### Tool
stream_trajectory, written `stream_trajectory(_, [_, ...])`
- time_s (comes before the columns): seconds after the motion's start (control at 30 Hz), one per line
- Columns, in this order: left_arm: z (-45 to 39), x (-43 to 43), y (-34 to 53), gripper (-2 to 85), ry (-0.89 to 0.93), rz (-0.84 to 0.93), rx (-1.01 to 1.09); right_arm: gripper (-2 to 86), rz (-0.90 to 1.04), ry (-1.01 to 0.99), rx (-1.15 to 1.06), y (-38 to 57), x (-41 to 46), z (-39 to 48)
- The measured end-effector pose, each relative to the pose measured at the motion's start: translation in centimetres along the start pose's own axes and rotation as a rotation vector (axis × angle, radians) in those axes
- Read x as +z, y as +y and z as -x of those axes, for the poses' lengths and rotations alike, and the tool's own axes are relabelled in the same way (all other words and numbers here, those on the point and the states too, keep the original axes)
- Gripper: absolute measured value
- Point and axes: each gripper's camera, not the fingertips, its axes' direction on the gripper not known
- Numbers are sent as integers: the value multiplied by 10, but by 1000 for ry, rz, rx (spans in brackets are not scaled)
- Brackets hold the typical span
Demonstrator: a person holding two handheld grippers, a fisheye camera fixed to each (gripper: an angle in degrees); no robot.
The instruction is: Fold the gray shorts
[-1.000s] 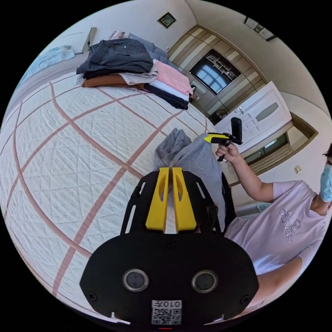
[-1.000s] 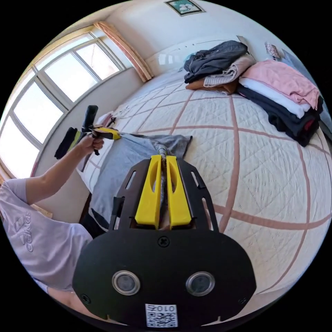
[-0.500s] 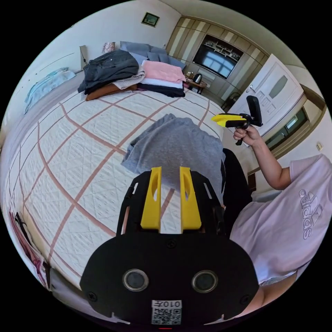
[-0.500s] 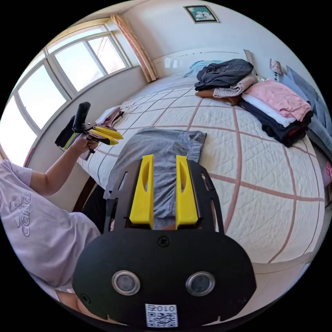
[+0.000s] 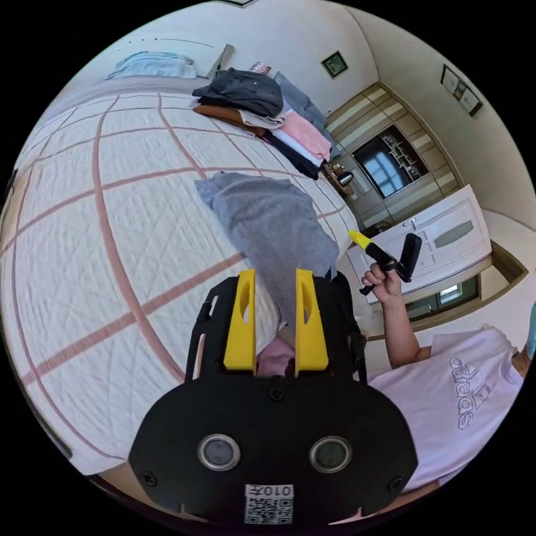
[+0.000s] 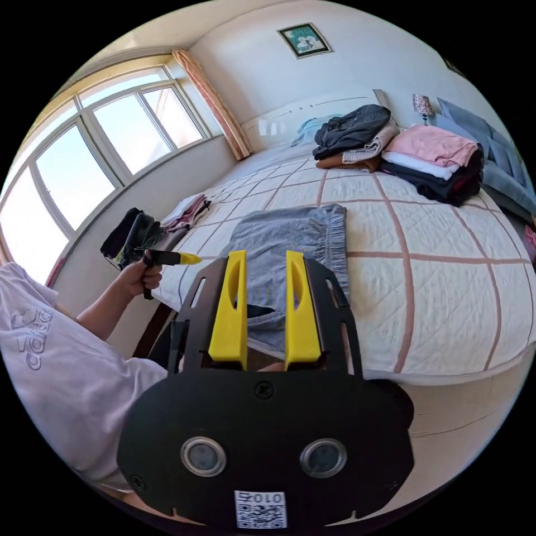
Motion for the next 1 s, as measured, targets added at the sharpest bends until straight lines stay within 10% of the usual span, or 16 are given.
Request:
stream_trajectory(0.5, [44, 128, 87, 98, 342, 121, -185, 112, 187, -407, 126, 84, 41, -19])
stream_trajectory(1.0, [40, 132, 106, 53, 513, -39, -135, 188, -130, -889, 650, 85, 87, -125])
